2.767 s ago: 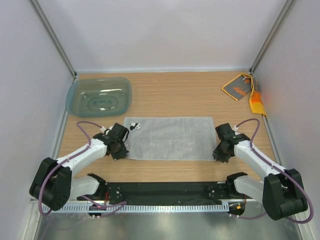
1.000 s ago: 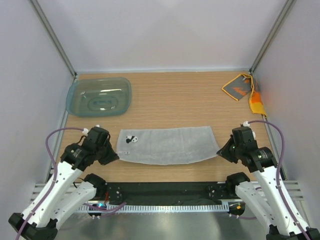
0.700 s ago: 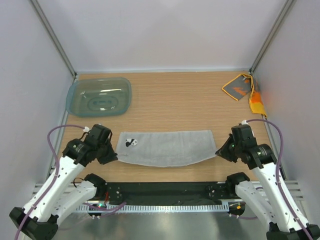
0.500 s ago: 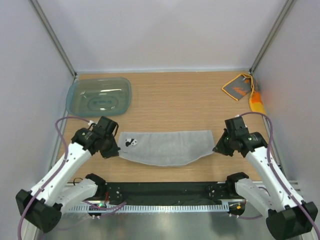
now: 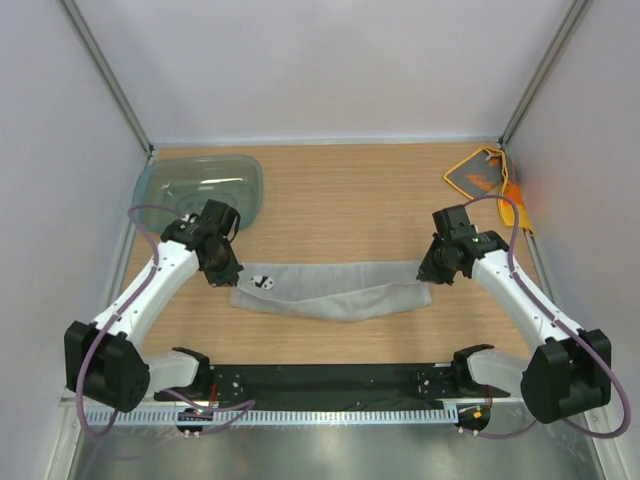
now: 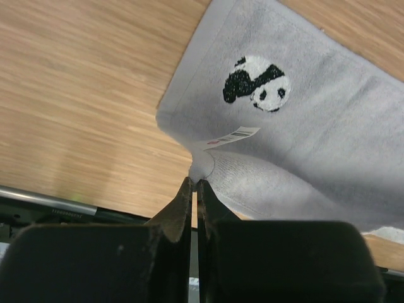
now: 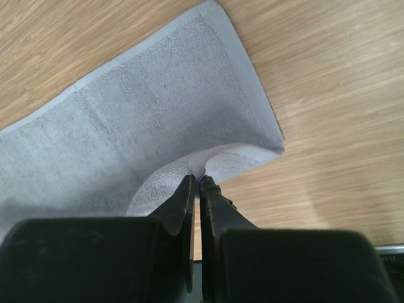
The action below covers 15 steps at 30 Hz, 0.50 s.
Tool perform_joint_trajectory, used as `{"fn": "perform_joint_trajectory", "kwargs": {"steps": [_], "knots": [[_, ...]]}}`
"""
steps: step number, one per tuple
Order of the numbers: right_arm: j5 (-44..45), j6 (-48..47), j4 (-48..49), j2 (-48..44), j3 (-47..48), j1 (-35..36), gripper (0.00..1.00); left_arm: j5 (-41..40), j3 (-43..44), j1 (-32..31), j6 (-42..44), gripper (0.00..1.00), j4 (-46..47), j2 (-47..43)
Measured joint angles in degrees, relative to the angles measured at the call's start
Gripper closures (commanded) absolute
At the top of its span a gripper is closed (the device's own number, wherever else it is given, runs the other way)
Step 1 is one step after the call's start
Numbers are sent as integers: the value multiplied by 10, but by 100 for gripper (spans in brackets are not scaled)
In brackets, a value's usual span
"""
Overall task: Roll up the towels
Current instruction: Fold the towel
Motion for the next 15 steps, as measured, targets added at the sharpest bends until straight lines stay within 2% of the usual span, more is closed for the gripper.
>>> {"fn": "perform_joint_trajectory", "kwargs": {"steps": [15], "knots": [[9, -24, 49, 102, 44, -7, 99, 0, 61, 26, 49, 100, 40, 127]]}}
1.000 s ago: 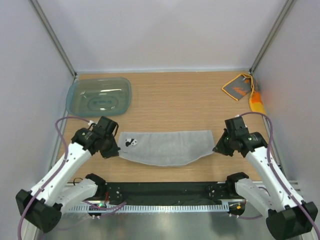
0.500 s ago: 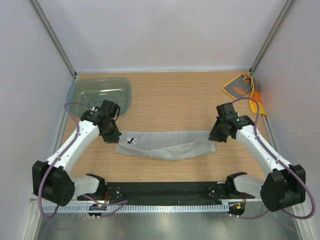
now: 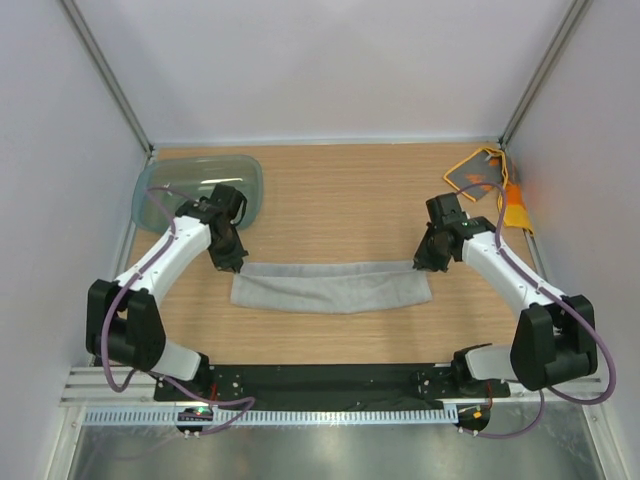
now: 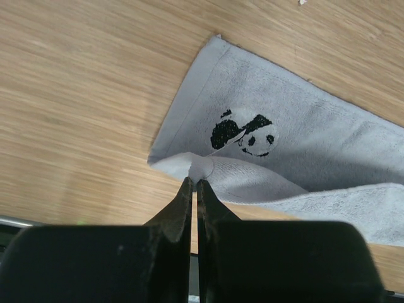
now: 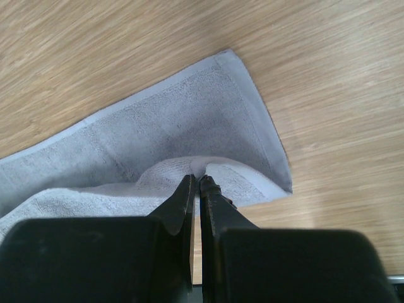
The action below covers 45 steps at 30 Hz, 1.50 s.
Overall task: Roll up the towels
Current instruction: Fold the towel
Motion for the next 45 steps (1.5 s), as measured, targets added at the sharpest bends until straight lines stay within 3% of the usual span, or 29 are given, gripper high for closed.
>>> {"fn": "perform_joint_trajectory", "kwargs": {"steps": [36, 39, 40, 41, 42, 43, 45], "knots": [[-2, -32, 53, 126, 35, -35, 99, -55, 82, 14, 43, 100, 15, 156], [-3, -36, 57, 146, 49, -35, 82, -58, 89, 17, 45, 88, 19, 174], [-3, -38, 58, 153, 55, -35, 60, -58, 89, 19, 47, 82, 21, 178], [-3, -39, 60, 159, 60, -36, 50, -59, 91, 21, 50, 75, 22, 183], [-2, -44, 60, 163, 65, -36, 40, -61, 92, 24, 53, 58, 22, 185], [-2, -48, 61, 167, 71, -37, 29, -62, 93, 27, 56, 49, 22, 187], [2, -54, 62, 170, 79, -37, 20, -64, 96, 34, 60, 35, 23, 187]]}}
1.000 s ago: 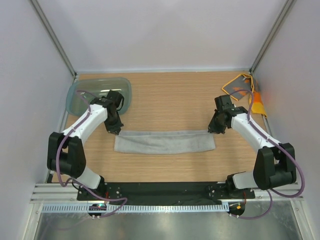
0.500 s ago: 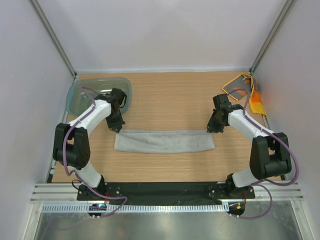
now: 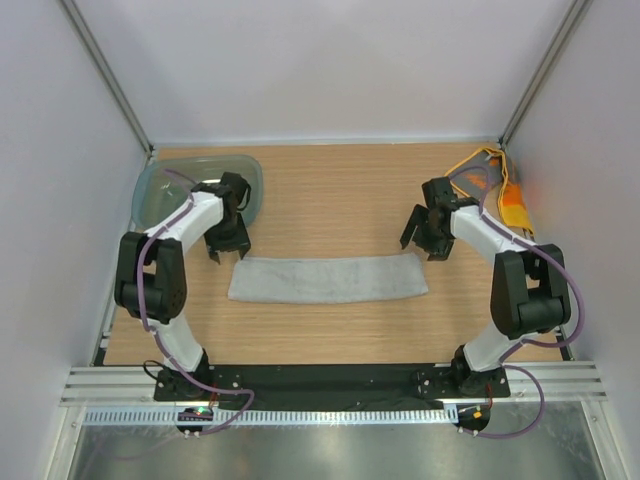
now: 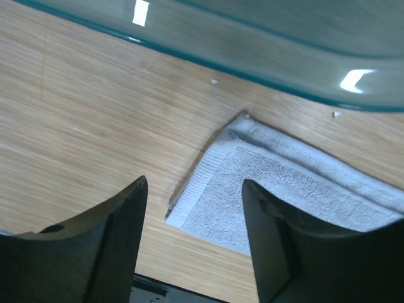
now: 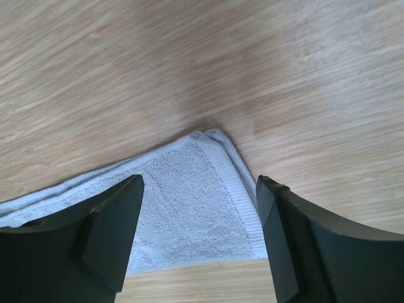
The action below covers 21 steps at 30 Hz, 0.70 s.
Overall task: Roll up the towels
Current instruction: Fold the towel
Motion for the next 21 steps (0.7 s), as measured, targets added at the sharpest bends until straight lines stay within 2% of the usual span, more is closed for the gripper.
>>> {"fn": "perform_joint_trajectory", "kwargs": {"steps": [3, 7, 13, 15, 17, 21], "knots": [[11, -8, -1, 1, 9, 0, 16, -5, 5, 10, 3, 29, 0, 0], [37, -18, -13, -7, 12, 0, 15, -11, 2, 13, 8, 29, -1, -22], [65, -37, -31, -103, 1, -1, 15, -15, -43, -9, -2, 31, -1, -157], [45, -41, -26, -165, -17, -1, 15, -14, -63, -45, -13, 32, 6, -198], [7, -42, -4, -223, -45, -1, 16, -14, -86, -108, -34, 33, 18, -225], [-92, -33, 45, -322, -127, 17, 19, 0, -134, -234, -76, 35, 58, -222]]}}
